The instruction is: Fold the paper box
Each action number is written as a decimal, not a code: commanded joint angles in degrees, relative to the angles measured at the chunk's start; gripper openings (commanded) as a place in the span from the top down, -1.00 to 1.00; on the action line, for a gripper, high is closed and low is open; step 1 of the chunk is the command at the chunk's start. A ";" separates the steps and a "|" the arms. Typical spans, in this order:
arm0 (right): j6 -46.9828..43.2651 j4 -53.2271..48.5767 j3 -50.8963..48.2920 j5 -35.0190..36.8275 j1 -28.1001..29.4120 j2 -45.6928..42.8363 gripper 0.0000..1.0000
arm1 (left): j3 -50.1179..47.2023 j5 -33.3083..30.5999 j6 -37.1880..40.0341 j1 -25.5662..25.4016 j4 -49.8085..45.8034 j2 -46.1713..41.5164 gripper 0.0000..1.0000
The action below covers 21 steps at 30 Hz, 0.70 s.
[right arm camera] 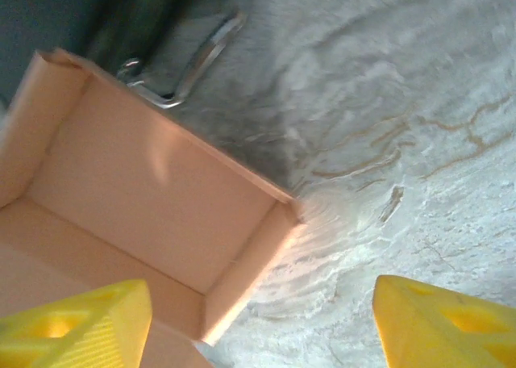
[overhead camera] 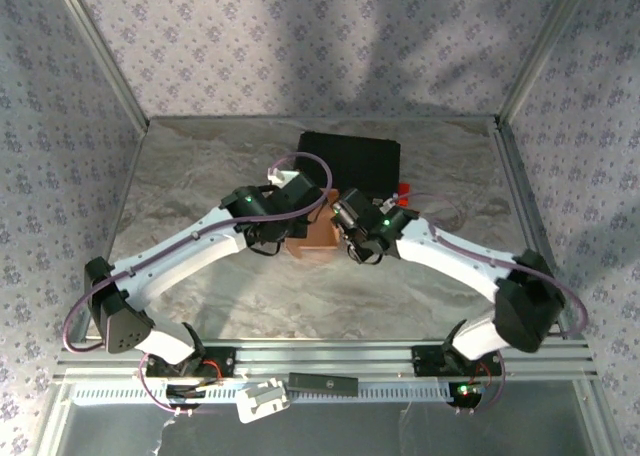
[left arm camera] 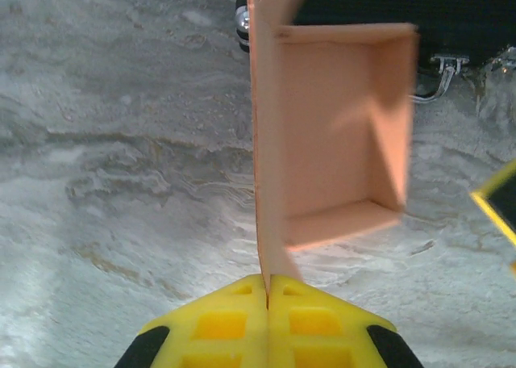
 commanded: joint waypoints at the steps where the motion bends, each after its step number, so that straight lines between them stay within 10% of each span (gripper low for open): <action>1: -9.48 -4.53 0.78 9.78 2.00 -7.34 -0.57 | 4.48 2.47 14.95 3.05 -2.22 -0.27 1.00; 9: -34.76 8.11 -7.45 -0.60 -9.56 -19.63 -0.57 | 19.64 15.30 37.19 5.36 -15.62 11.34 1.00; 21: -57.83 9.65 -10.28 -17.91 -20.76 -18.34 -0.76 | 30.02 9.49 56.73 4.38 -21.14 21.93 1.00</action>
